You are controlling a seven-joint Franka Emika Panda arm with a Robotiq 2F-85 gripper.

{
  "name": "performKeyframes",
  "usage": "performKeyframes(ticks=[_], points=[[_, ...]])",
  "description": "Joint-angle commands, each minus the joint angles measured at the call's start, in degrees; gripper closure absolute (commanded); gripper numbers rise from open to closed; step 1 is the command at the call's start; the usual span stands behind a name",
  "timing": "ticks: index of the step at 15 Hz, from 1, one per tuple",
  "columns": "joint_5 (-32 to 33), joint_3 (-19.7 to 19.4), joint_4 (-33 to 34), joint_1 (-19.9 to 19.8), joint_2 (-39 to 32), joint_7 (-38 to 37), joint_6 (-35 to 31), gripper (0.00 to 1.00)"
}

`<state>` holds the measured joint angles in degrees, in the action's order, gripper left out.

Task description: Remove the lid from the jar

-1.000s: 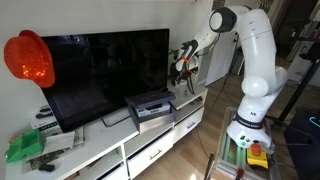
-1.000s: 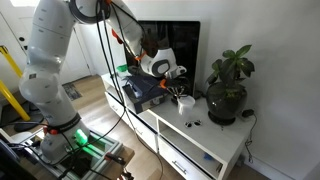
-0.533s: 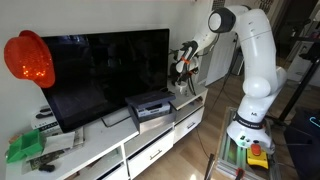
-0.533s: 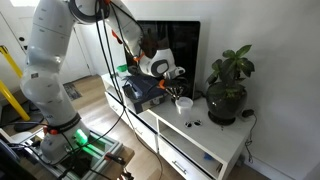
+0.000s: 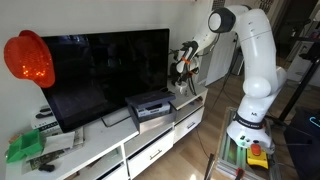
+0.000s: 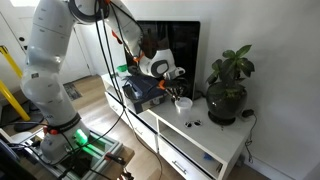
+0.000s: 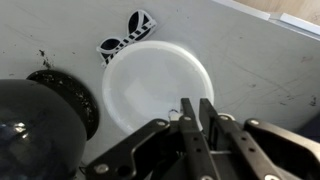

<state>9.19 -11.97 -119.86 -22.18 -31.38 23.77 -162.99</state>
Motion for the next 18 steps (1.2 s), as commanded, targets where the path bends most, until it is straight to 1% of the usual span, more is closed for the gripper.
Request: performKeyframes(ticks=[1,3,6,7,9,10,13,14,15,16,17,18], points=[[0.7,0.7,-2.5,-0.1,3.0,-0.4,0.7,0.53],[0.4,1.4,-2.4,-0.3,2.7,-0.2,0.9,0.40],[-0.1,2.4,-2.1,-0.7,1.6,0.1,1.3,0.18],[-0.2,2.7,-2.0,-0.9,1.4,0.2,1.4,0.33],[-0.2,2.9,-2.2,-0.9,1.3,0.3,1.6,0.58],[-0.2,2.9,-2.1,-0.9,1.2,0.3,1.7,0.61],[0.2,2.4,-1.9,-0.5,1.1,0.0,1.8,0.84],[0.3,2.2,-1.8,-0.5,1.0,-0.1,1.8,0.90],[0.3,2.2,-1.8,-0.6,1.1,-0.1,1.8,0.61],[0.2,2.3,-1.7,-0.7,1.2,0.1,1.9,0.51],[0.3,2.2,-1.9,-0.8,1.4,0.2,1.6,0.50],[0.4,2.1,-1.9,-0.7,1.4,0.1,1.5,0.44]])
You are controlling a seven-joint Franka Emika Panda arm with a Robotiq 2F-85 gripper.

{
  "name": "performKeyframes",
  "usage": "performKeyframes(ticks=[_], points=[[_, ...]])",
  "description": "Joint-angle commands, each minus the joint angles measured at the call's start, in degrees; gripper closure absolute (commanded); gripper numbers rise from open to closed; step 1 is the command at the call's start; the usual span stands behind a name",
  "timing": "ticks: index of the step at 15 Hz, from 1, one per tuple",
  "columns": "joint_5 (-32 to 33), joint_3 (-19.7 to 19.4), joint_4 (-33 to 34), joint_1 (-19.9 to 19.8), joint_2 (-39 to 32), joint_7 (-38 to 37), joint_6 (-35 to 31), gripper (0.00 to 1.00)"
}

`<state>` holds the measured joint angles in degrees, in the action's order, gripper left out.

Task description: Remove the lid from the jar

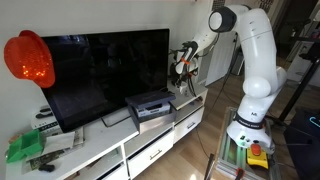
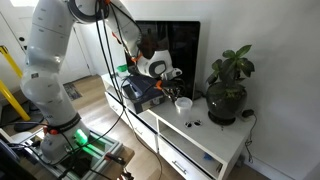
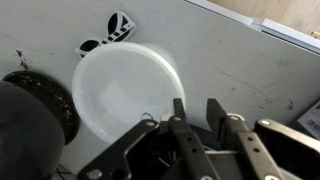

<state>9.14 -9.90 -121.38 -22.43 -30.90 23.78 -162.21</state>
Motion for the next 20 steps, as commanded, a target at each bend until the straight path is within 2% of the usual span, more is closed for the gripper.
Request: performKeyframes(ticks=[1,6,8,9,10,17,18,20], points=[[0.5,-0.1,-0.4,-0.4,0.9,0.0,0.3,0.38],[0.6,-0.3,0.3,-0.5,-0.1,0.1,0.6,0.03],[0.7,-0.5,0.7,-0.5,-0.4,0.0,0.7,0.31],[0.8,-0.6,0.8,-0.5,-0.5,0.0,0.7,0.40],[0.9,-0.8,1.0,-0.4,-0.7,-0.1,0.7,0.42],[1.6,-2.2,1.4,0.0,-1.3,-0.5,1.2,0.92],[1.8,-2.5,1.2,0.2,-1.0,-0.6,1.1,0.97],[1.8,-2.6,1.0,0.2,-0.2,-0.4,1.3,1.00]])
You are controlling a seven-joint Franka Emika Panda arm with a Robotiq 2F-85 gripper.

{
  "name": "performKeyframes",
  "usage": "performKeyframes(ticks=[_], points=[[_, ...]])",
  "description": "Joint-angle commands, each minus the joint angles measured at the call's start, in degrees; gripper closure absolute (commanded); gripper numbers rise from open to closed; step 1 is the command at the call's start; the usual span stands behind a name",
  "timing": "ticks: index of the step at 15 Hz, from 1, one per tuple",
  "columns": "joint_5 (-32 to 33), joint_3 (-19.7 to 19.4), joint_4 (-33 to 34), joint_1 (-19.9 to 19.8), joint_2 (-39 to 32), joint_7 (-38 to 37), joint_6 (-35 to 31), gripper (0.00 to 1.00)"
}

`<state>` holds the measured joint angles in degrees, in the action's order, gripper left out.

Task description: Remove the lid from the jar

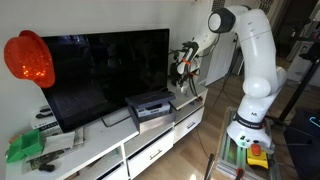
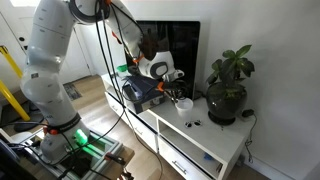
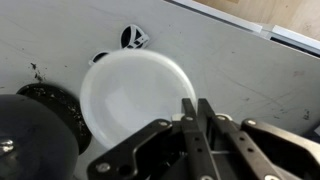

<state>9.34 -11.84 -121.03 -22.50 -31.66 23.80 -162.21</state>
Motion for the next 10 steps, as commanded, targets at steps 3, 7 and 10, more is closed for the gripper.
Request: performKeyframes(ticks=[3,7,10], points=[[1.6,-0.8,1.0,0.2,0.7,-0.4,1.5,0.98],[1.5,-0.7,1.4,0.2,0.8,-0.5,1.3,0.98],[2.5,-0.8,-1.9,1.3,5.2,-0.3,1.3,0.98]])
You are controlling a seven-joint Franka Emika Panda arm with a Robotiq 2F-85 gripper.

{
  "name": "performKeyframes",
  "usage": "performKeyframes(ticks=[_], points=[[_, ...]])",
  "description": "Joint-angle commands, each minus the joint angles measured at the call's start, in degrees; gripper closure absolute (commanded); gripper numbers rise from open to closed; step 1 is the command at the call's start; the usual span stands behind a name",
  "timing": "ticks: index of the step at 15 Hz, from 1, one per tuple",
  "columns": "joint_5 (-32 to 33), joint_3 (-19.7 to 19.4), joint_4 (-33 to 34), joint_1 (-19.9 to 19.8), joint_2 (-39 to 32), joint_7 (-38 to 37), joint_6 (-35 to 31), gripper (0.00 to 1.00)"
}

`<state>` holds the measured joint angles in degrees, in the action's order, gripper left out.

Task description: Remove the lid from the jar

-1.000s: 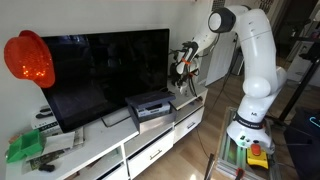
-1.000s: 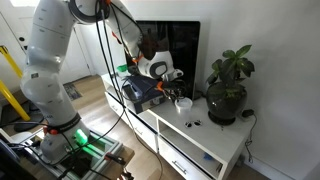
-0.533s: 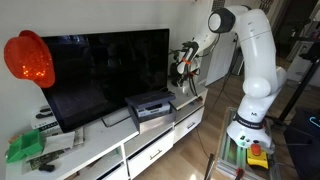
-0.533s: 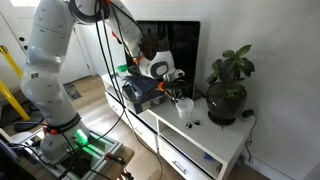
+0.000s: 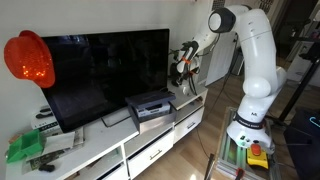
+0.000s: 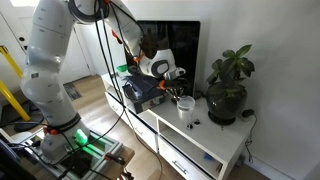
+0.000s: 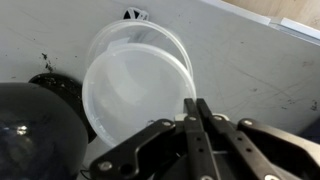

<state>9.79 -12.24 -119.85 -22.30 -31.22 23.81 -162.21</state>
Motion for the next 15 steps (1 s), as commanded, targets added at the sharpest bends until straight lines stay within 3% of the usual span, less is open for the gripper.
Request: performKeyframes(ticks=[1,5,8,15], points=[[2.2,0.3,-5.4,1.1,7.6,0.6,1.8,0.98],[0.0,4.6,-11.3,0.4,14.9,6.2,8.9,0.98],[-2.3,6.1,-12.7,0.8,15.2,9.5,15.3,0.98],[-8.4,8.4,-10.6,-1.4,4.0,18.0,8.3,0.98]])
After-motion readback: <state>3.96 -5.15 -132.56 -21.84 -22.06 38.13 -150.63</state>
